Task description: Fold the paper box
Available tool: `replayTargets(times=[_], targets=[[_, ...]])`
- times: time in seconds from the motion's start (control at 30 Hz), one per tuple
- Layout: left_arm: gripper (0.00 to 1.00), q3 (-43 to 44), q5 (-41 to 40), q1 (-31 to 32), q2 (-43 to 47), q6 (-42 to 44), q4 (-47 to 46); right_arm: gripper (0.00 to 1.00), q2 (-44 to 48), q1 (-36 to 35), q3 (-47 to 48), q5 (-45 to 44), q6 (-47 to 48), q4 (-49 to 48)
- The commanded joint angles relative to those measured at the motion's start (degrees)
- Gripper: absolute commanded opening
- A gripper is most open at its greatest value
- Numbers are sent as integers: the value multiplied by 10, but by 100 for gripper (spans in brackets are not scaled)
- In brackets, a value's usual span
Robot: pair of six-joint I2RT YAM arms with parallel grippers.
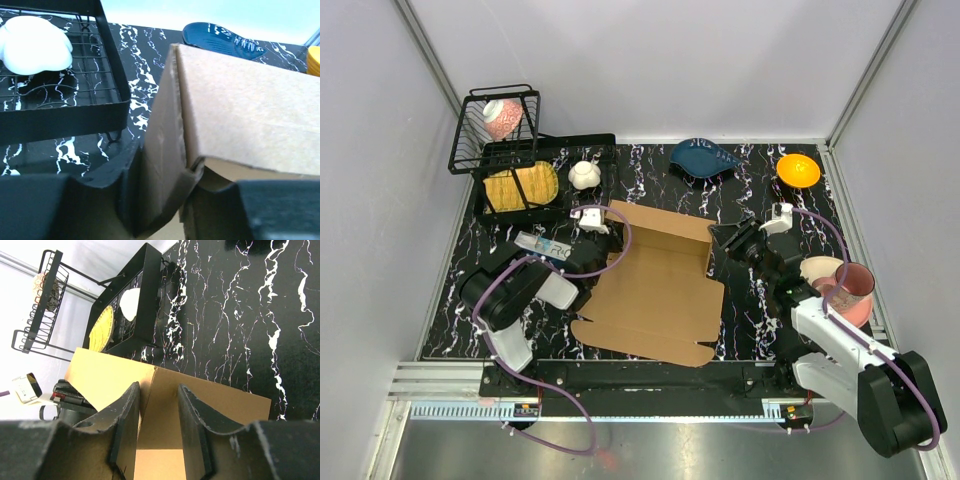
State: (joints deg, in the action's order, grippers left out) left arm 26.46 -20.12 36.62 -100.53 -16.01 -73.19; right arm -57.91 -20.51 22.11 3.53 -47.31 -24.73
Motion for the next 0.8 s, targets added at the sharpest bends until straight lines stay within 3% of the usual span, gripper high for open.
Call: replayTargets(times=[0.0,0.2,0.43,0.53,0.57,0.6,0.77], targets=[[27,22,12,-5,-12,9,-158,40,-34,-11,-38,27,43,172],[0,30,20,-4,-18,30,-141,40,-39,-11,-36,27,42,167],[0,53,31,-3,1,55,-75,39,-51,-11,-29,28,42,162],[0,45,18,-3,2,58,-87,39,-49,-11,-29,27,42,165],[11,41,16,-4,2,58,-92,39,-48,-11,-29,26,42,165],[41,38,15,-3,4,58,-92,39,-46,-11,-29,25,42,166],[54,26,4,-3,24,58,-72,39,-42,-11,-25,25,42,170]])
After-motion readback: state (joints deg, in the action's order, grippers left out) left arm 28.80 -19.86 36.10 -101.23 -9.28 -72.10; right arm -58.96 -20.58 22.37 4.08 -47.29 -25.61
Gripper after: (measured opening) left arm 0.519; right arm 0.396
